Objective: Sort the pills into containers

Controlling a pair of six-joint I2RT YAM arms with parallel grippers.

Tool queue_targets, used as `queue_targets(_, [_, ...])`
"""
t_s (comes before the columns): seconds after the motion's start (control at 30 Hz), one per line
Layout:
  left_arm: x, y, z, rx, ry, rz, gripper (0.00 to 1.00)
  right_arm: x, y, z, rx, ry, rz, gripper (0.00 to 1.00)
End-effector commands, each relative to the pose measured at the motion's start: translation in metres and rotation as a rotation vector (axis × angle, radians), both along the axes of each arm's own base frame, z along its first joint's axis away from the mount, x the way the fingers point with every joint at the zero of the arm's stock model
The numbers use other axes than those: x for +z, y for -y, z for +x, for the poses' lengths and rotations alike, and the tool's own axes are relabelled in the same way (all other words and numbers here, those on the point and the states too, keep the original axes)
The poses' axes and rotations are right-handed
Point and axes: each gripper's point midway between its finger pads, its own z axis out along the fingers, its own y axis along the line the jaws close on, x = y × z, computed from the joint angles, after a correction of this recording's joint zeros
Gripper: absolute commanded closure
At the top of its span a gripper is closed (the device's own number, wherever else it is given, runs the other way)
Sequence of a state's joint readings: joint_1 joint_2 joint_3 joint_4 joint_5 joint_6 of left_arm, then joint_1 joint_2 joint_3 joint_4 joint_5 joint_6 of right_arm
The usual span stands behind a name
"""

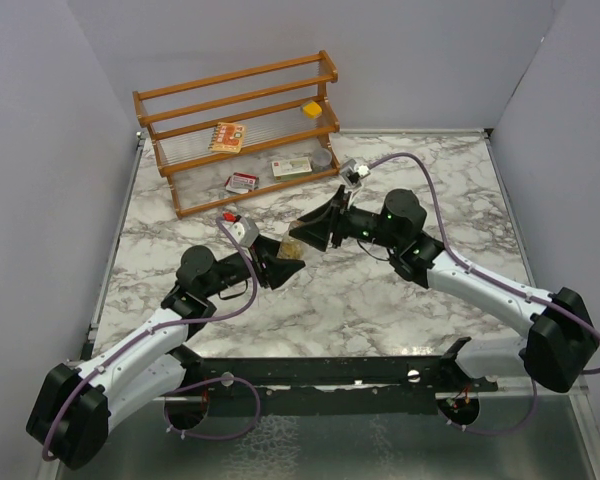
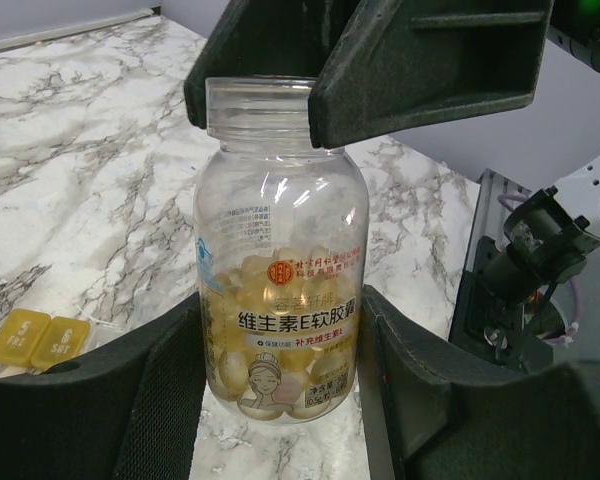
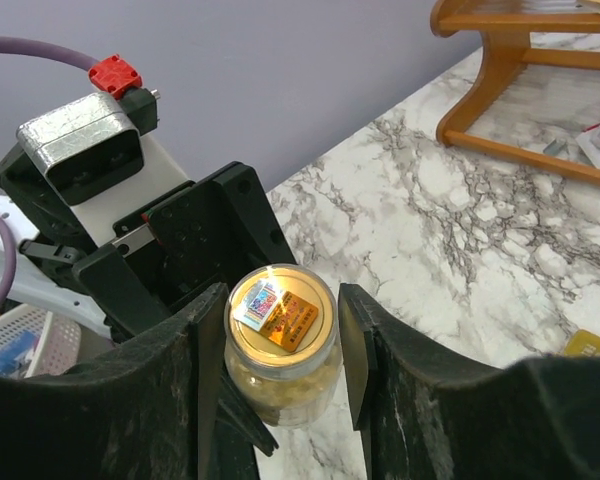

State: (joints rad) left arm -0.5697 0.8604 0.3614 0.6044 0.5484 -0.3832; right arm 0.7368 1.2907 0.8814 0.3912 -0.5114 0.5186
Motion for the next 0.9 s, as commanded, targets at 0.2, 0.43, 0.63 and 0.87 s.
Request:
queue_targets(0.2, [0.025,0.001,-0.002,-0.007,0.073,-0.044,1.0,0.007,-0.006,-0.001,0.0,0.036,0.001,0.8])
queue_targets(0.43, [0.037,0.008,-0.017,-0.107,0.096,-0.061,1.0,0.013,-0.005,-0.017,0.084,0.09,-0.003,0.92])
queue_targets(0.63, [0.058,0.022,-0.044,-0.286,0.11,-0.096,1.0,0.027,0.0,-0.045,0.208,0.174,0.008,0.95])
queue_targets(0.87, [0.08,0.034,-0.068,-0.449,0.12,-0.124,1.0,0.039,0.005,-0.077,0.367,0.247,0.029,0.97])
